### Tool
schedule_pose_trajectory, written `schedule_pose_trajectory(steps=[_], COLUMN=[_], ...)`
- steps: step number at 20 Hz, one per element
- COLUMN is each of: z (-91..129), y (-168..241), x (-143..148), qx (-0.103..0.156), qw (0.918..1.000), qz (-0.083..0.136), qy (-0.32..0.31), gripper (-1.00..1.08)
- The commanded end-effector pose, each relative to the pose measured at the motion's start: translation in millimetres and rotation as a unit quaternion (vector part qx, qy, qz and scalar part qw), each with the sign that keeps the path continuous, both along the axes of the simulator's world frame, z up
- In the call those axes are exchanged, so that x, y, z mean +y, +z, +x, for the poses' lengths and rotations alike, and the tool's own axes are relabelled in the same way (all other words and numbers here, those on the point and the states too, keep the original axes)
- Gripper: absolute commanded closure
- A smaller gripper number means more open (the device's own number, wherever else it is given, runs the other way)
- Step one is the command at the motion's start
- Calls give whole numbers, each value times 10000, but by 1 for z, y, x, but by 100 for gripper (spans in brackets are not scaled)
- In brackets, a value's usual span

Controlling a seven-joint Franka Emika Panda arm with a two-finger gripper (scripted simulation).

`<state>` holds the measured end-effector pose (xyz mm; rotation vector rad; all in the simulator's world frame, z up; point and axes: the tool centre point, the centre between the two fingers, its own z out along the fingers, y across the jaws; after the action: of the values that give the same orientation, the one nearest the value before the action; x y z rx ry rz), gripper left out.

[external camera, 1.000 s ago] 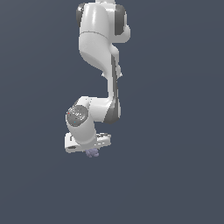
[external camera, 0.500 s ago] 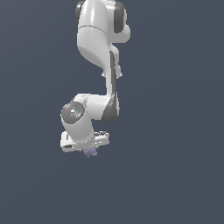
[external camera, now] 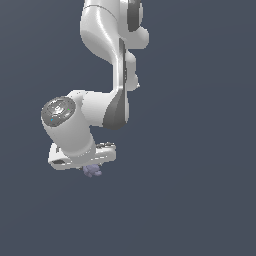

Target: Pick up the object and move it to a goal position.

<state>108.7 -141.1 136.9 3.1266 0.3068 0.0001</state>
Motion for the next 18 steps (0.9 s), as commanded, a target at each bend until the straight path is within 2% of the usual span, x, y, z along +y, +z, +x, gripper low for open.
schedule_pose_trajectory(steps=[1, 9, 18], z=[4, 17, 25], y=[22, 82, 111], x=[-8, -30, -41], qx=[0, 0, 0], qw=[10000, 10000, 10000], qz=[0, 0, 0], qy=[0, 0, 0], gripper=[108, 108, 108])
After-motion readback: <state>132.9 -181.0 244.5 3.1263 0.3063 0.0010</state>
